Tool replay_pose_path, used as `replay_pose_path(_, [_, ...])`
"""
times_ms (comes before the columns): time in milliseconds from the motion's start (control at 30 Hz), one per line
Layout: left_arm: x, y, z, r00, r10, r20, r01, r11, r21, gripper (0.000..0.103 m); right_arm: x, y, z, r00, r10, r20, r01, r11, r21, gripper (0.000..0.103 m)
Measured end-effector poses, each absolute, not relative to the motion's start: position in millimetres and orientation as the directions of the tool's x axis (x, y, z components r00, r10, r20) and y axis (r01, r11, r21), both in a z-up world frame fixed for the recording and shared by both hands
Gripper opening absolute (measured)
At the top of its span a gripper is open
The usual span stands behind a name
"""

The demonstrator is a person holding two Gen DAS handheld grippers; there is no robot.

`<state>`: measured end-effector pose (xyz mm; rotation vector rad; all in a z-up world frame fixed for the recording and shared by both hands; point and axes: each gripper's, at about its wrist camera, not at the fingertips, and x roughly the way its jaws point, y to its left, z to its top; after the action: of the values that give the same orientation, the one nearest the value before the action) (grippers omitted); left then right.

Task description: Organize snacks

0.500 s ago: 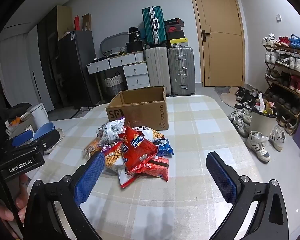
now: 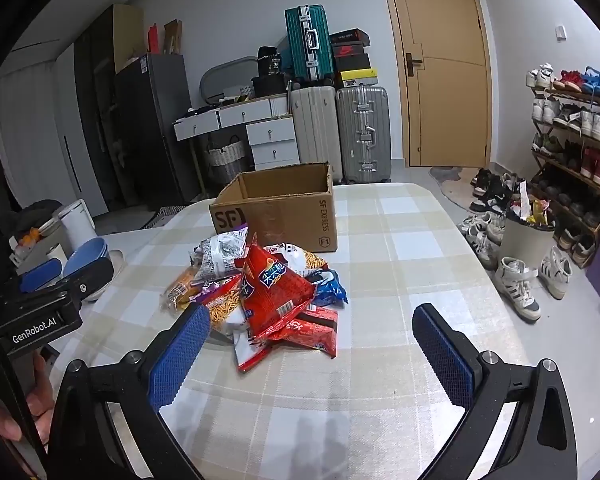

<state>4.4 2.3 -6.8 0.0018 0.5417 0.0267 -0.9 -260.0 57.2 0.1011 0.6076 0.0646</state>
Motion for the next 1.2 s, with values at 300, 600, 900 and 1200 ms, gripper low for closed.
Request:
replay_pose_path(300, [5, 3, -9, 0.853, 0.022, -0.521, -0.023, 1.000, 0.004, 0.102, -1, -257, 58, 0.823, 0.075, -0.563, -0.029, 0.995, 0.091, 0.103])
replay_pose_path(600, [6, 4, -15, 0.850, 0.028, -0.526, -0.031, 1.000, 0.004, 0.102, 0, -259, 55, 0.819, 0.085, -0.568, -0.029, 0.994, 0.107, 0.103])
replay_pose_path(900, [7, 5, -16, 0.842, 0.024, -0.539, -0.030, 1.000, -0.004, 0.102, 1, -258, 52, 0.818, 0.093, -0.568, -0.033, 0.993, 0.114, 0.103])
replay_pose_path(1200, [10, 7, -20, 0.833, 0.021, -0.554, -0.033, 0.999, -0.012, 0.102, 1, -257, 50, 0.814, 0.100, -0.573, -0.038, 0.992, 0.119, 0.103])
